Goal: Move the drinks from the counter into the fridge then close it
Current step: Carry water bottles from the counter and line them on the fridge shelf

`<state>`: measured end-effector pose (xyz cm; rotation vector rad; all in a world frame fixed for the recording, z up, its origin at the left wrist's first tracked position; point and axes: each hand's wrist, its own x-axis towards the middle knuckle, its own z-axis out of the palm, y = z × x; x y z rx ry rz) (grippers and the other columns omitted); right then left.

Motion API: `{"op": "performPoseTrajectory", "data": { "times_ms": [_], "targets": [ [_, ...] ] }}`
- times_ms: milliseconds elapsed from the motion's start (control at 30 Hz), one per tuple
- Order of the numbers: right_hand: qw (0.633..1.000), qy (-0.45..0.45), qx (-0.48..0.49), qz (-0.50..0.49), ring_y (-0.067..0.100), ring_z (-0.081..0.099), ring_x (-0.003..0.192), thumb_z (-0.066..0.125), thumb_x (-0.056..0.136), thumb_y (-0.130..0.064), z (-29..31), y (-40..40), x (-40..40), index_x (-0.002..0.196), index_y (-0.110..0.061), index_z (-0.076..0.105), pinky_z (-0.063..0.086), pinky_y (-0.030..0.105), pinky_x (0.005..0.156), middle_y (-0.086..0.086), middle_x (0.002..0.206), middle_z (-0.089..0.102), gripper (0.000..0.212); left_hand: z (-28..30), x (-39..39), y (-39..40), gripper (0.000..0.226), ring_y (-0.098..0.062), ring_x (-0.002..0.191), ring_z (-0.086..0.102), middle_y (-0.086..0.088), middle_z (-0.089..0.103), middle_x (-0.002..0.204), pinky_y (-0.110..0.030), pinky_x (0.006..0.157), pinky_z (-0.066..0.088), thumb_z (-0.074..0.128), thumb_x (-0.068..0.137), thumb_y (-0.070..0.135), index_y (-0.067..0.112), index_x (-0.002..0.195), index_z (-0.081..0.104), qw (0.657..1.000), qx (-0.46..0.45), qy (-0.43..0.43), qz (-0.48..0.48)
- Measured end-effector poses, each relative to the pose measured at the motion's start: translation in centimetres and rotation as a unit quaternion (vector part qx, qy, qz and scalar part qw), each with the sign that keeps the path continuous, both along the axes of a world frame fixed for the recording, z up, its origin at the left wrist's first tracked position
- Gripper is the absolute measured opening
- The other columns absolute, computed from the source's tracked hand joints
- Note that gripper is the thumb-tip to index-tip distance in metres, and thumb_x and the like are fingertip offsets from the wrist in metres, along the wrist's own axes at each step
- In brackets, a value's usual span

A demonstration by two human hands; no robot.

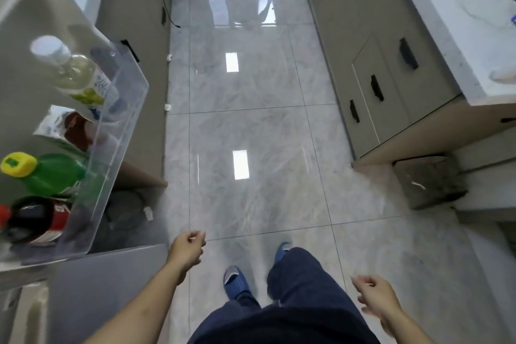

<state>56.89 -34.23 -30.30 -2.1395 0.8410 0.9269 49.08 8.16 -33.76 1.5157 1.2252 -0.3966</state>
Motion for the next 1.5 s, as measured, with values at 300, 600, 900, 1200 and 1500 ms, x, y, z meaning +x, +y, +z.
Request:
{"op": "performPoseTrajectory", "data": {
  "times_ms": [300, 600, 900, 1200, 1500],
  "targets": [
    [0.997, 0.057, -0.027, -0.036, 0.029, 0.059, 0.063, 0.074, 0.086, -0.024, -3.6, -1.5, 10.1, 0.080, 0.001, 0.064, 0.051, 0.035, 0.066, 0.016, 0.069, 0.062, 0.027, 0.2, 10.7, 2.3, 0.015, -0.022, 0.067, 0.052, -0.011, 0.065, 0.091, -0.030, 0.063, 0.047, 0.054, 0.099, 0.023, 0.012, 0.093, 0.061, 0.999, 0.001, 0.027, 0.042],
    [0.994, 0.016, 0.041, 0.096, 0.026, 0.058, 0.068, 0.063, 0.094, -0.022, -2.4, 6.4, 37.7, 0.081, -0.009, 0.060, 0.050, 0.033, 0.062, 0.011, 0.074, 0.061, 0.019, 3.2, 18.9, 3.0, 0.014, -0.025, 0.069, 0.056, -0.011, 0.067, 0.088, -0.029, 0.062, 0.046, 0.055, 0.100, 0.021, 0.013, 0.090, 0.061, 0.988, 0.046, 0.068, 0.134],
    [0.971, -0.055, 0.108, 0.206, 0.024, 0.057, 0.070, 0.067, 0.092, -0.022, -0.6, 19.9, 55.3, 0.090, -0.008, 0.063, 0.048, 0.035, 0.063, 0.009, 0.077, 0.060, 0.015, 2.2, 24.0, 2.4, 0.016, -0.023, 0.062, 0.055, -0.014, 0.069, 0.084, -0.028, 0.061, 0.044, 0.055, 0.099, 0.019, 0.009, 0.087, 0.061, 0.966, 0.010, 0.114, 0.231],
    [0.969, 0.010, 0.037, 0.244, 0.021, 0.043, 0.060, 0.065, 0.092, -0.020, -2.7, 26.0, 63.7, 0.077, -0.012, 0.054, 0.036, 0.027, 0.052, 0.009, 0.064, 0.050, 0.020, -0.1, 33.9, 7.8, 0.015, -0.024, 0.059, 0.055, -0.017, 0.070, 0.084, -0.027, 0.059, 0.042, 0.059, 0.094, 0.018, 0.004, 0.097, 0.065, 0.942, -0.035, 0.131, 0.307],
    [0.922, 0.019, -0.014, 0.386, 0.021, 0.043, 0.054, 0.069, 0.090, -0.022, -2.5, 35.1, 74.3, 0.069, -0.012, 0.054, 0.036, 0.024, 0.046, 0.006, 0.052, 0.048, 0.027, 2.7, 46.2, 17.3, 0.014, -0.019, 0.078, 0.061, -0.007, 0.067, 0.097, -0.027, 0.066, 0.050, 0.051, 0.100, 0.025, 0.015, 0.098, 0.061, 0.935, -0.023, 0.048, 0.349]
  ]
}}
